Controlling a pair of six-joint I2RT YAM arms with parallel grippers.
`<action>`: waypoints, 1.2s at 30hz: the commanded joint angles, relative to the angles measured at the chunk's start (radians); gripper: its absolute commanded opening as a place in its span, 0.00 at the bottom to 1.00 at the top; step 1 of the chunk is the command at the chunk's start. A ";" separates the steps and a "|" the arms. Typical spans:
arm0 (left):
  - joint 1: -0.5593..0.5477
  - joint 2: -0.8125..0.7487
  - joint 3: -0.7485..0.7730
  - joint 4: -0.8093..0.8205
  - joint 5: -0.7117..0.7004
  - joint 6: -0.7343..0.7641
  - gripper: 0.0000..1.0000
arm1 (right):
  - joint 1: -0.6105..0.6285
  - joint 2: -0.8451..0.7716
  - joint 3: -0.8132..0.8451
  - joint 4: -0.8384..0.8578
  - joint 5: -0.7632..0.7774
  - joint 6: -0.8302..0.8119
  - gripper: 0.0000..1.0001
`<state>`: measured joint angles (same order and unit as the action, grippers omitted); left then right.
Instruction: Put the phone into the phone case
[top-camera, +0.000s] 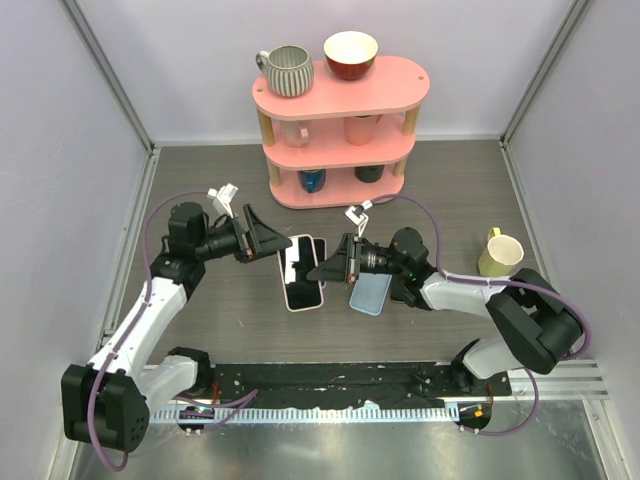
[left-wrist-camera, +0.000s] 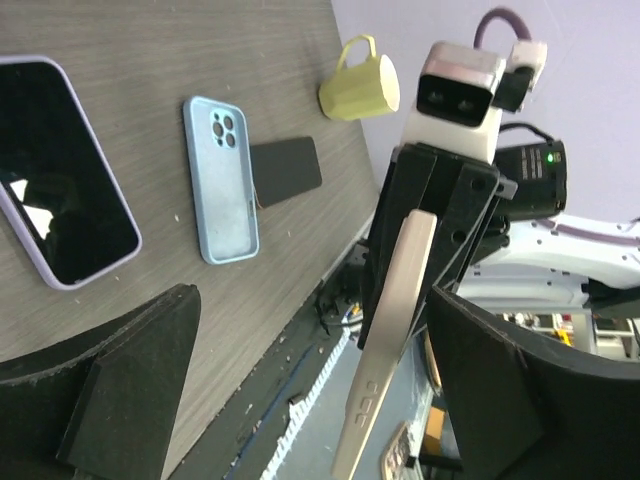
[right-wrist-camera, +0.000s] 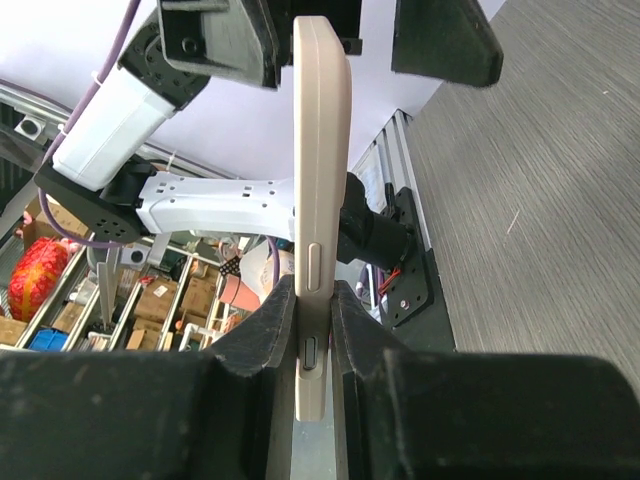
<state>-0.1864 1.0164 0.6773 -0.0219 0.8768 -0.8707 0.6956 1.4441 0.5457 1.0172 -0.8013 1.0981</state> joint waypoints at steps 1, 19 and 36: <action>0.008 -0.028 0.122 -0.153 -0.076 0.117 1.00 | -0.001 -0.059 0.007 0.121 0.014 0.008 0.01; 0.008 -0.156 0.228 -0.439 -0.449 0.309 1.00 | 0.005 0.013 0.025 0.058 0.106 -0.006 0.01; 0.008 -0.441 0.131 -0.570 -0.980 0.381 1.00 | 0.120 0.469 0.410 -0.216 0.418 -0.047 0.01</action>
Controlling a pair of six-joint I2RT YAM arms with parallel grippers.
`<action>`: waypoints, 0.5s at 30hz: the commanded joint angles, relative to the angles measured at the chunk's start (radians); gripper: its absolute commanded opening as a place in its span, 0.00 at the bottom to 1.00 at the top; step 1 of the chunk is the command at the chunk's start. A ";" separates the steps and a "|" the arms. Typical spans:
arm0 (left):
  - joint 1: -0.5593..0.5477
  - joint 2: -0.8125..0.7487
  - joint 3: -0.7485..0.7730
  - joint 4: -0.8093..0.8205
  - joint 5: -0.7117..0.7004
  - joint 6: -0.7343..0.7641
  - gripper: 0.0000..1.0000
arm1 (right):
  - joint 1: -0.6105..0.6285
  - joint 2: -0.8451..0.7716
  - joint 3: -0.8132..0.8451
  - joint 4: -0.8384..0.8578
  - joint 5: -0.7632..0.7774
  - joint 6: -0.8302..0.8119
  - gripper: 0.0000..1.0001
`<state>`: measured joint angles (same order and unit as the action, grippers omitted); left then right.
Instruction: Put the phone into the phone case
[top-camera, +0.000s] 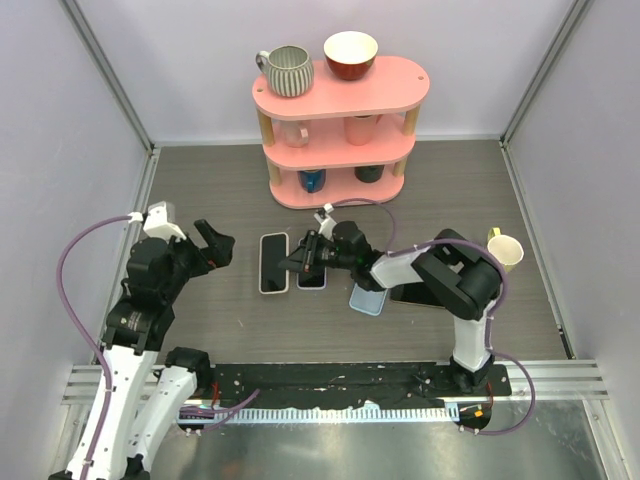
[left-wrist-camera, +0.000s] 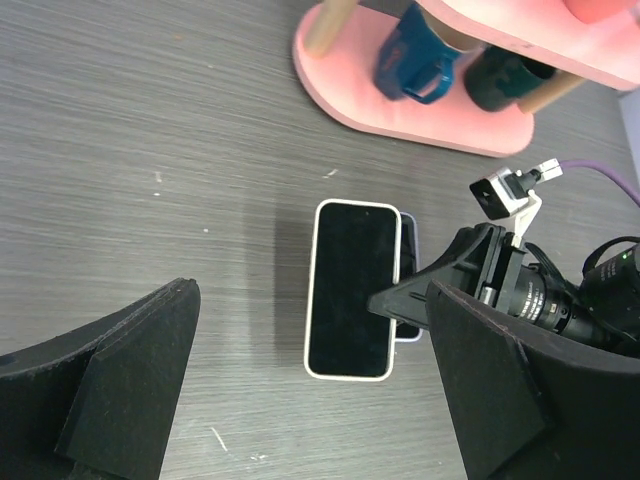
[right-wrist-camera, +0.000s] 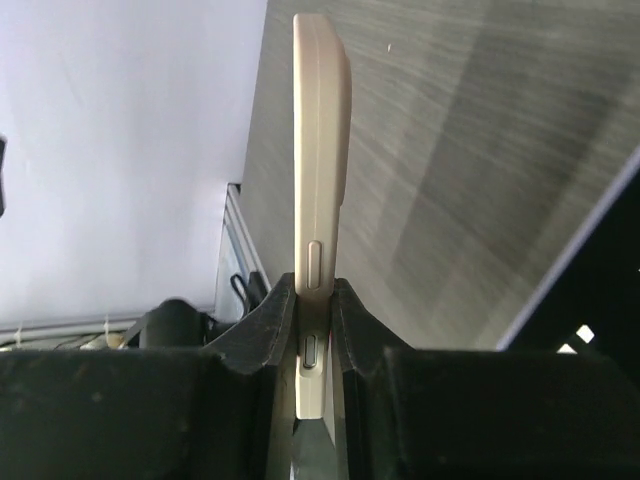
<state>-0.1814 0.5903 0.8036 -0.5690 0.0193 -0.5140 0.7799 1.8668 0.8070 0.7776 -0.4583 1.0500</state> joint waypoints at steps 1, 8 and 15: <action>0.005 -0.017 0.005 -0.028 -0.113 0.025 1.00 | 0.041 0.060 0.197 -0.010 0.128 -0.004 0.01; 0.003 -0.038 -0.012 -0.011 -0.068 0.028 1.00 | 0.065 0.167 0.299 -0.233 0.220 -0.015 0.01; 0.003 -0.029 -0.010 -0.025 -0.093 0.028 1.00 | 0.070 0.216 0.334 -0.369 0.271 -0.010 0.12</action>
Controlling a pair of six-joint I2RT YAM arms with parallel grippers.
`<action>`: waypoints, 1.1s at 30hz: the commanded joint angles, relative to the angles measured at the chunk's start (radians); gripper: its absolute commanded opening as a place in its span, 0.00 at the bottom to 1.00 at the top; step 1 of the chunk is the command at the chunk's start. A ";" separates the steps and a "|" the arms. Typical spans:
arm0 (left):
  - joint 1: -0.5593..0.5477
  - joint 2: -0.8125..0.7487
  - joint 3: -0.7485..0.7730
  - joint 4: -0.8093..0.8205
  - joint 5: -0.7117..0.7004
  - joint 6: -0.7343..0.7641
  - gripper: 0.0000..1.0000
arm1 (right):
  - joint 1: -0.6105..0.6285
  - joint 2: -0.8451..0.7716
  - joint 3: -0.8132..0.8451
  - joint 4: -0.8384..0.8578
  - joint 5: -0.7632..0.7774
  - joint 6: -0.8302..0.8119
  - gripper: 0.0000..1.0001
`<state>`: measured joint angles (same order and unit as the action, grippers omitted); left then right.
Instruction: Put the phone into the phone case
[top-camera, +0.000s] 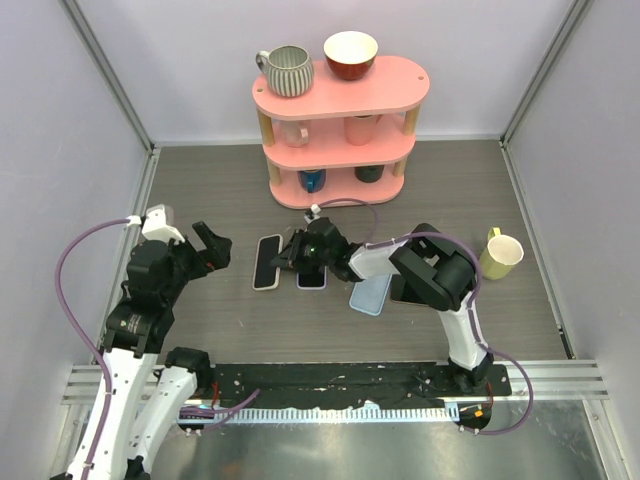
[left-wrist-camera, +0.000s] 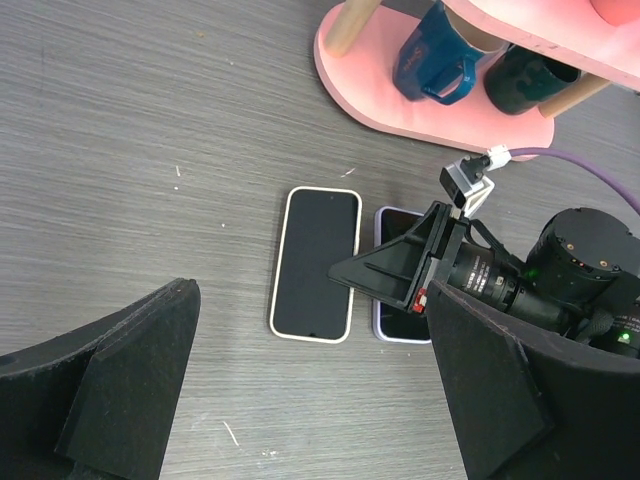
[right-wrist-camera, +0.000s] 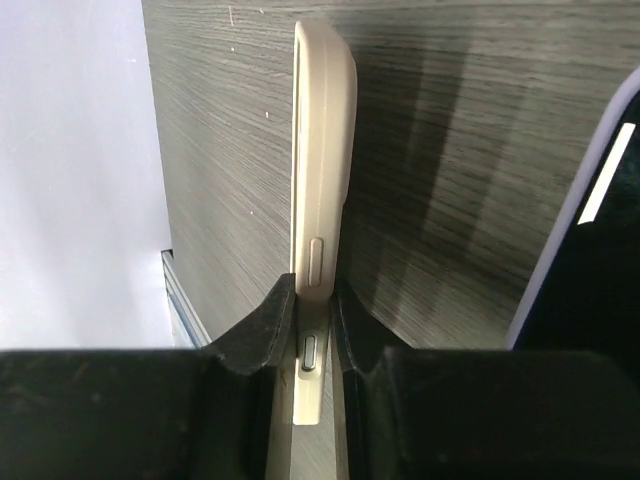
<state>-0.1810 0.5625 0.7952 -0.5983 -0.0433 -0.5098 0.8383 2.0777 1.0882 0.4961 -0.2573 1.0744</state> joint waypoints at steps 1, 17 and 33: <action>0.003 -0.003 -0.004 0.005 -0.030 0.024 1.00 | 0.012 0.001 0.059 -0.103 0.076 -0.037 0.17; 0.002 0.004 -0.001 -0.009 -0.049 0.021 1.00 | -0.018 -0.454 0.041 -0.753 0.442 -0.130 0.68; 0.000 0.000 -0.033 0.058 0.143 0.008 1.00 | -0.239 -0.779 -0.159 -1.122 0.992 -0.581 0.73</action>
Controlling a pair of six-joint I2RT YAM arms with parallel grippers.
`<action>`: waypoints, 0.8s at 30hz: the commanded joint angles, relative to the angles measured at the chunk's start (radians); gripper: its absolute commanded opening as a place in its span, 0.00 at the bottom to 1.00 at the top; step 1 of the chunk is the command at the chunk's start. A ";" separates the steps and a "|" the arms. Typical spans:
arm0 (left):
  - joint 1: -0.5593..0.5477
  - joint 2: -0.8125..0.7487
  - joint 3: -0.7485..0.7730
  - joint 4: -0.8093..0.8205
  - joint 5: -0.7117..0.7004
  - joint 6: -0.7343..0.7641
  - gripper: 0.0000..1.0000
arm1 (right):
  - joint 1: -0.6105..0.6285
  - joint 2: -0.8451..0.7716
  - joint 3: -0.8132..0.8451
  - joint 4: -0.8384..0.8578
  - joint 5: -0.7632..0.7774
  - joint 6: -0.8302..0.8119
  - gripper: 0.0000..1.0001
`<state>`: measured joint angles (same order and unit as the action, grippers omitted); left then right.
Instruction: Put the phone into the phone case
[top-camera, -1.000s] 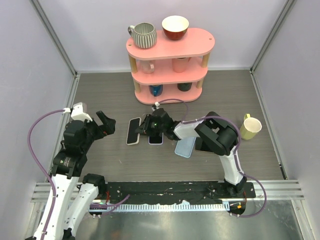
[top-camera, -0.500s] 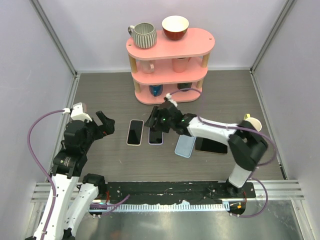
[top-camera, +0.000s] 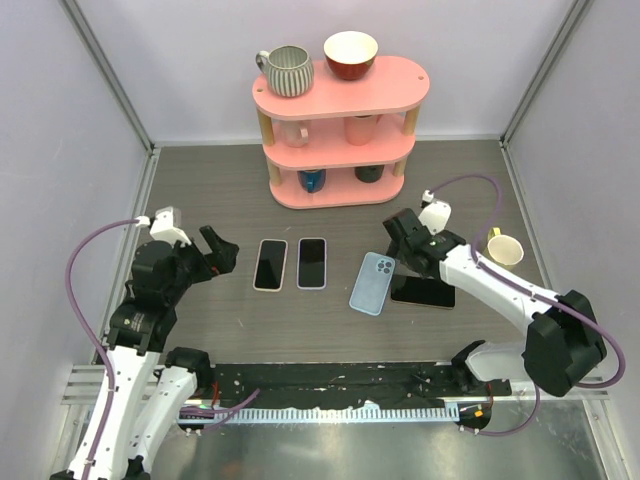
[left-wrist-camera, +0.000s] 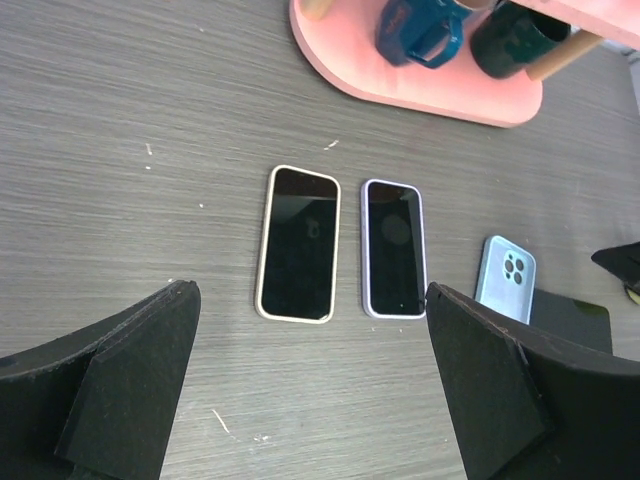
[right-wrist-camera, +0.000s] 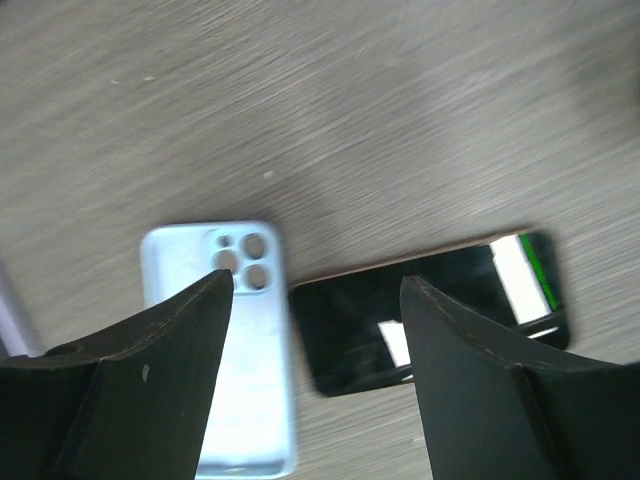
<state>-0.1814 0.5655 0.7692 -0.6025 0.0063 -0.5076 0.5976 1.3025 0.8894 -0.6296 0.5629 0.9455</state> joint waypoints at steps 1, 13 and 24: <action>0.000 -0.006 -0.007 0.064 0.095 0.006 1.00 | 0.001 0.024 0.055 0.005 0.170 -0.544 0.73; -0.078 0.138 0.018 0.080 0.262 0.015 0.84 | -0.214 0.064 0.217 -0.145 -0.021 -0.044 0.76; -0.573 0.531 0.127 0.176 -0.066 -0.124 0.72 | -0.236 -0.172 0.074 -0.513 -0.038 0.605 0.80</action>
<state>-0.6216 0.9852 0.8177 -0.5278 0.0734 -0.5735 0.3752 1.1439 0.9455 -0.9436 0.5186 1.2602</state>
